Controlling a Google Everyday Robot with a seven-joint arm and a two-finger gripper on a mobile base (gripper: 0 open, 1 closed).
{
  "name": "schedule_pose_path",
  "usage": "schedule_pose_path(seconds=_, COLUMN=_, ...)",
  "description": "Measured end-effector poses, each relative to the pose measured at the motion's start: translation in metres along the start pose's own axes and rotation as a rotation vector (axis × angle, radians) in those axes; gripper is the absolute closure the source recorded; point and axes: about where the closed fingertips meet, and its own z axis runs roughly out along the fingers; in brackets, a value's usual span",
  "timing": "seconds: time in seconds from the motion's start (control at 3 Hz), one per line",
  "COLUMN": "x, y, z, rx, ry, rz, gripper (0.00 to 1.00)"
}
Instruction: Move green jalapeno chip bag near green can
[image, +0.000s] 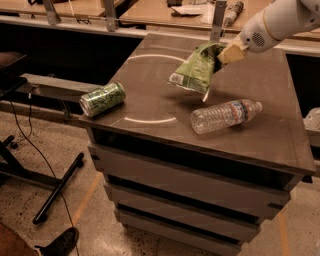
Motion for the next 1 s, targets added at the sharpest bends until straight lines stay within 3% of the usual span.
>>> schedule_pose_path(seconds=0.33, x=-0.015, y=0.025, z=0.003, rx=-0.031, ry=-0.02, rz=0.02, gripper=1.0)
schedule_pose_path(seconds=1.0, x=-0.031, y=0.06, z=0.016, rx=-0.036, ry=-0.046, rz=0.039, gripper=1.0)
